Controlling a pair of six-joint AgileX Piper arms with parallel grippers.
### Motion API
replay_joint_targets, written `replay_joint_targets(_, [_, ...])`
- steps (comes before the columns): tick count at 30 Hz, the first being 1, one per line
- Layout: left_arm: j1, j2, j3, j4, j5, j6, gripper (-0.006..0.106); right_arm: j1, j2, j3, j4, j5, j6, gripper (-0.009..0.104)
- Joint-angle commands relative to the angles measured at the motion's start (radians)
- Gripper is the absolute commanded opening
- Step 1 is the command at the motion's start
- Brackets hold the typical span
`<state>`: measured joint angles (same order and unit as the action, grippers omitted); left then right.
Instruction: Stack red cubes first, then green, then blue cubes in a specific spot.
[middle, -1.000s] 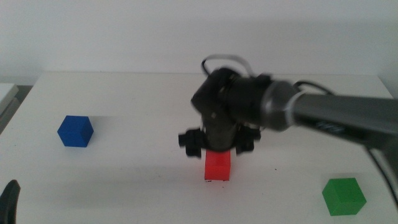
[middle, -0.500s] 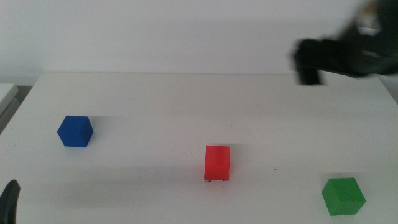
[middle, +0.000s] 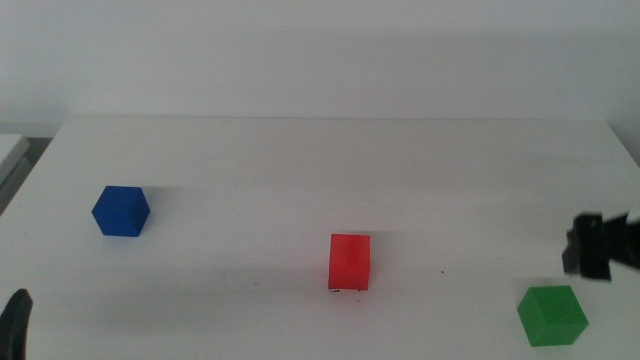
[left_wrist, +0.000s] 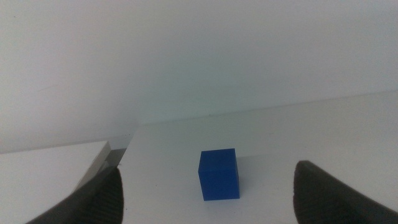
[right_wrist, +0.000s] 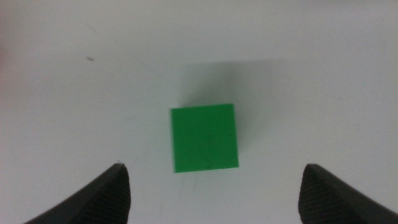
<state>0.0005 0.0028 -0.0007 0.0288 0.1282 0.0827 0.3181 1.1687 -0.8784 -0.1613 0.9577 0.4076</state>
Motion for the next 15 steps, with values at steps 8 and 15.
replay_joint_targets(8, [0.002, -0.003, 0.001, 0.000, -0.013, -0.002, 0.094, -0.050, 0.191, 0.122, 0.015, -0.211, -0.023, 0.092])
replay_joint_targets(15, [0.002, -0.003, 0.001, 0.000, -0.013, -0.002, 0.094, -0.050, 0.311, 0.122, 0.018, -0.338, -0.001, 0.092])
